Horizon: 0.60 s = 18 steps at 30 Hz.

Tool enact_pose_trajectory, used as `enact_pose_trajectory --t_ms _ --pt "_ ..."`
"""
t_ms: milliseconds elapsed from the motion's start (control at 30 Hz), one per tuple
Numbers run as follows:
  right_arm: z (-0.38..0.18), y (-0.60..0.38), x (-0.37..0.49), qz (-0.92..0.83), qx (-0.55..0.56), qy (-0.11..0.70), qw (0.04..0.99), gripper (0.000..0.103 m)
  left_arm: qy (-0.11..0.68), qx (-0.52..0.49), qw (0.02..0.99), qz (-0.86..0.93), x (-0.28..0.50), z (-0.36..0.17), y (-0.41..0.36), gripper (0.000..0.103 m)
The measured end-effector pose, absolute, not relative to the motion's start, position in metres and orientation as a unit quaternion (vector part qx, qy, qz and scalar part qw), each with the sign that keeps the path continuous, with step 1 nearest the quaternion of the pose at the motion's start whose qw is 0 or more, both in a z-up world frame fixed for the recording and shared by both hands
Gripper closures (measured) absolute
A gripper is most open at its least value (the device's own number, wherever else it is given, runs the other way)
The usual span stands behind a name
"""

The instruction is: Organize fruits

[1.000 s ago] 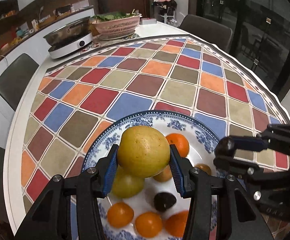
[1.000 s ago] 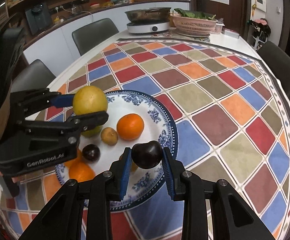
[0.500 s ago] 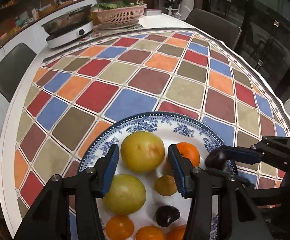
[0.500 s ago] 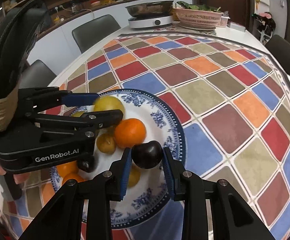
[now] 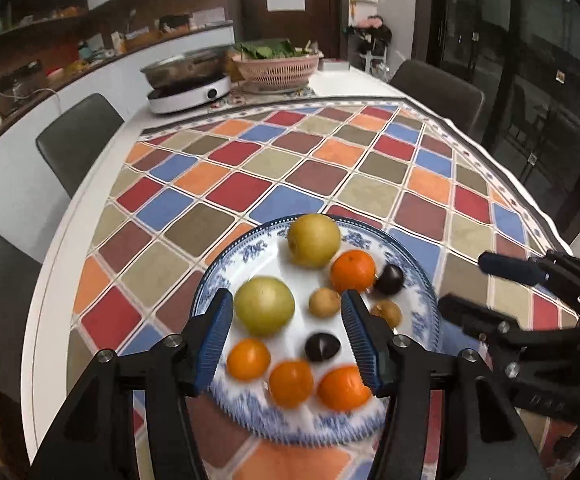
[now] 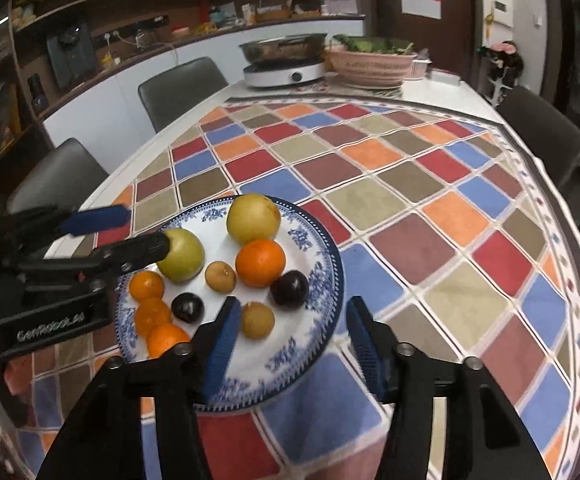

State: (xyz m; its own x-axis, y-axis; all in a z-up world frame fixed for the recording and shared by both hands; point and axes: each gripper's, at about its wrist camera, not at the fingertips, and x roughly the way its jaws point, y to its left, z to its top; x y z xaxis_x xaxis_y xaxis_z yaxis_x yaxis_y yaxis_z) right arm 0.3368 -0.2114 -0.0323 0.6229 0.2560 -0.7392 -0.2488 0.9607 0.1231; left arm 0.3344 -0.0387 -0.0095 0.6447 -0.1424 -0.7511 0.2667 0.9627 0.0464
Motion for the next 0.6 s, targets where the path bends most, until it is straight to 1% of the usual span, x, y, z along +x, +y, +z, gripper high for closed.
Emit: enact_pose_trajectory --t_ms 67,100,133,167,200,233,267,300,467,533,567,600 --pt "-0.025 -0.214 0.325 0.132 0.007 0.401 0.906 0.039 0.391 0.079 0.911 -0.100 0.317 -0.003 -0.036 0.045" --pt "-0.020 -0.214 0.318 0.127 0.006 0.396 0.909 0.038 0.382 0.084 0.916 -0.090 0.306 0.001 -0.036 0.043" --pt "-0.015 -0.216 0.309 0.125 0.007 0.389 0.913 0.038 0.377 0.087 0.918 -0.087 0.299 0.003 -0.035 0.040" --pt "-0.010 -0.217 0.302 0.123 0.010 0.383 0.916 0.038 0.372 0.088 0.921 -0.083 0.288 0.007 -0.035 0.033" --pt "-0.006 -0.218 0.296 0.121 0.012 0.378 0.918 0.036 0.365 0.083 0.924 -0.081 0.277 0.012 -0.033 0.029" --pt "-0.001 -0.219 0.287 0.119 0.015 0.371 0.921 0.033 0.360 0.078 0.926 -0.080 0.268 0.016 -0.031 0.028" --pt "0.003 -0.220 0.279 0.117 0.020 0.365 0.923 0.026 0.356 0.075 0.928 -0.079 0.261 0.019 -0.030 0.026" --pt "0.008 -0.221 0.270 0.115 0.024 0.358 0.926 0.023 0.351 0.074 0.930 -0.076 0.253 0.022 -0.029 0.023" --pt "0.025 -0.220 0.228 0.107 0.015 0.329 0.938 0.023 0.321 0.067 0.943 -0.061 0.209 0.038 -0.024 0.016" --pt "0.030 -0.220 0.212 0.101 0.008 0.319 0.942 0.020 0.315 0.057 0.945 -0.060 0.194 0.041 -0.021 0.016" --pt "0.032 -0.220 0.206 0.098 0.007 0.316 0.944 0.017 0.313 0.051 0.947 -0.059 0.185 0.044 -0.019 0.014" --pt "0.034 -0.220 0.197 0.094 0.005 0.310 0.946 0.016 0.310 0.049 0.948 -0.059 0.177 0.046 -0.019 0.012"
